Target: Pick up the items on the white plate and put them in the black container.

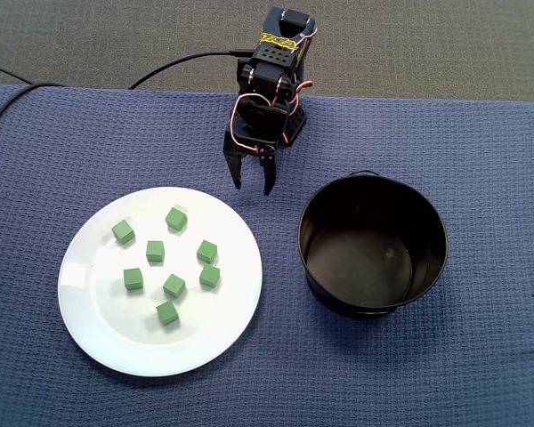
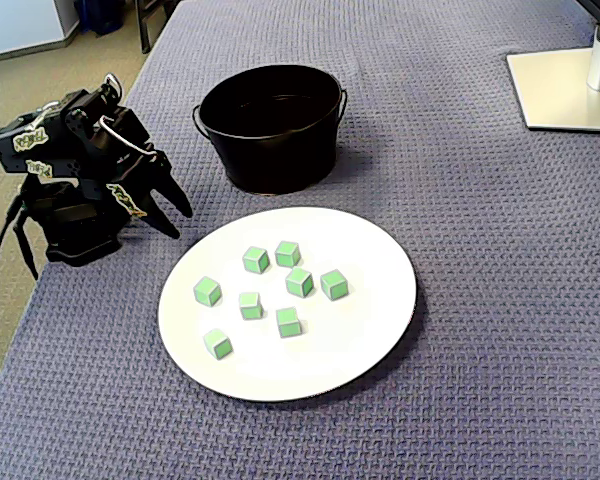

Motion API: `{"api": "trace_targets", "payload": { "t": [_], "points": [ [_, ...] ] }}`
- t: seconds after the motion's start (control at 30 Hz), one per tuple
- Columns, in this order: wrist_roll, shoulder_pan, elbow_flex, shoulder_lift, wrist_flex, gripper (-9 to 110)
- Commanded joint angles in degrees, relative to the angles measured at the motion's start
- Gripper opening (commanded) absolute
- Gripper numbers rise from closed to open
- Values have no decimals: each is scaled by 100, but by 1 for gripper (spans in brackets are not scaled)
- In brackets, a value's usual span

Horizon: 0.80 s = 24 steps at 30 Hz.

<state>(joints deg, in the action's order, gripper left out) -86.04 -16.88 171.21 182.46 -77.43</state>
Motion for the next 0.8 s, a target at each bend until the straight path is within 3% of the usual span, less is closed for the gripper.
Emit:
{"api": "trace_targets", "payload": {
  "t": [0.0, 0.17, 0.37, 0.47, 0.6, 0.77],
  "points": [
    [923, 2435, 53, -44, -896, 17],
    [1002, 2443, 53, -44, -896, 7],
    [993, 2443, 53, -44, -888, 20],
    [1063, 2145, 35, -237, -334, 23],
    [914, 1371, -413, -1406, 738, 24],
    [1468, 255, -2224, -3639, 1283, 24]
  ]
}}
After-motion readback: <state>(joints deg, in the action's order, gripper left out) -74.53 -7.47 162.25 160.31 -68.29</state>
